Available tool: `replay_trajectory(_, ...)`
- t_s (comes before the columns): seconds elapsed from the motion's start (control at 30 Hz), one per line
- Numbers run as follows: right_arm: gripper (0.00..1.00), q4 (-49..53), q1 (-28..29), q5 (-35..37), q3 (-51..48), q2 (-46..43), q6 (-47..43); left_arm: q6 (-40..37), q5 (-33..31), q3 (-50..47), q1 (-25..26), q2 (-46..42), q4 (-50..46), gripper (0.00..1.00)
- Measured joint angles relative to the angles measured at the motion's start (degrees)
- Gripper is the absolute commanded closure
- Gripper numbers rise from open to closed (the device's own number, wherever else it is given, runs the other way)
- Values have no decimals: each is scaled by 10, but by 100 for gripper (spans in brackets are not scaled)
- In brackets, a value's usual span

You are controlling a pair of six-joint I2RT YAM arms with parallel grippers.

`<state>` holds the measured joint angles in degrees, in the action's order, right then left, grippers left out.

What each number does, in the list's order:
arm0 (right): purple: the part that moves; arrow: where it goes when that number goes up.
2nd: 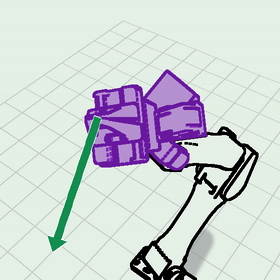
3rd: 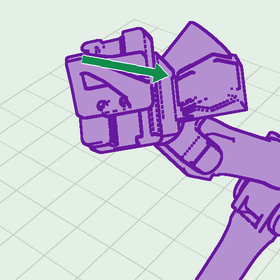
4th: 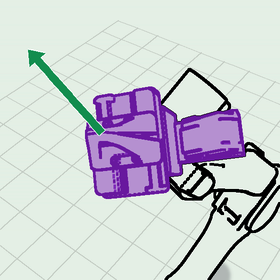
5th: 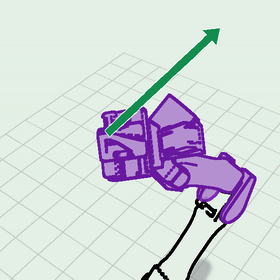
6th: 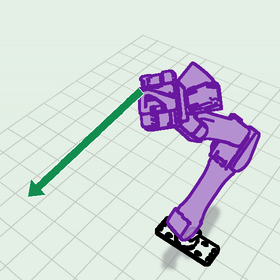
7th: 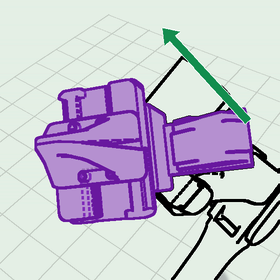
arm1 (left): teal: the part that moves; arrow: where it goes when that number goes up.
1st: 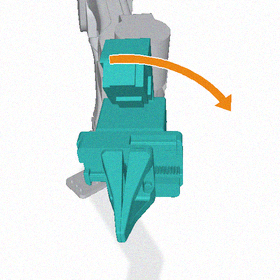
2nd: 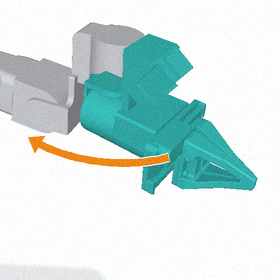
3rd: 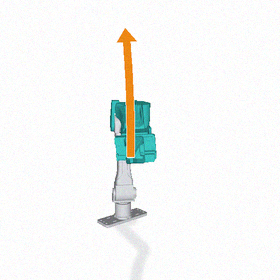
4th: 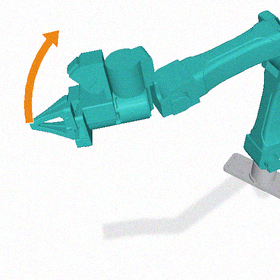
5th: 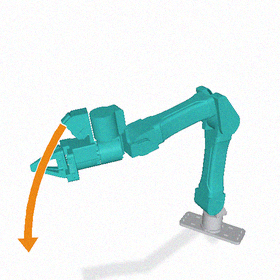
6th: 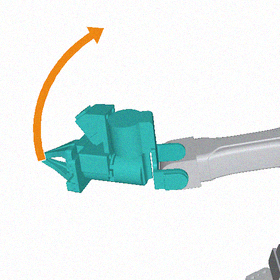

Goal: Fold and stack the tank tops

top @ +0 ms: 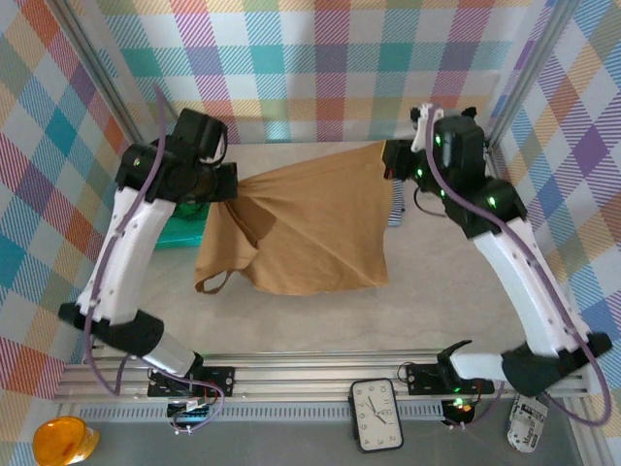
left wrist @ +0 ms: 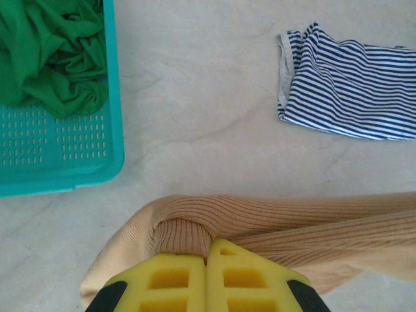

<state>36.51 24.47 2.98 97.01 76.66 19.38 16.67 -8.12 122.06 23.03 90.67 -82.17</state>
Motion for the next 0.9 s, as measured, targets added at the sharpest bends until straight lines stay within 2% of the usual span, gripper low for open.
replay_trajectory(0.17,100,52,-33,-76,136,108,14,-28,35,104,-54,77,-5,100)
replay_trajectory(0.3,100,96,-35,-107,181,109,14,-37,48,127,-59,71,-6,100)
replay_trajectory(0.37,100,116,-34,-122,167,83,14,-37,57,96,-59,42,0,100)
replay_trajectory(0.5,100,119,-34,-151,24,-7,18,-33,97,-86,-58,-60,26,100)
replay_trajectory(0.67,99,107,-35,-163,-240,-73,31,14,165,-428,-38,-177,131,100)
replay_trajectory(0.77,100,92,-35,-160,-378,-70,40,51,193,-587,-1,-172,210,100)
replay_trajectory(0.9,100,86,-37,-153,-477,-70,51,84,198,-659,65,-118,282,98)
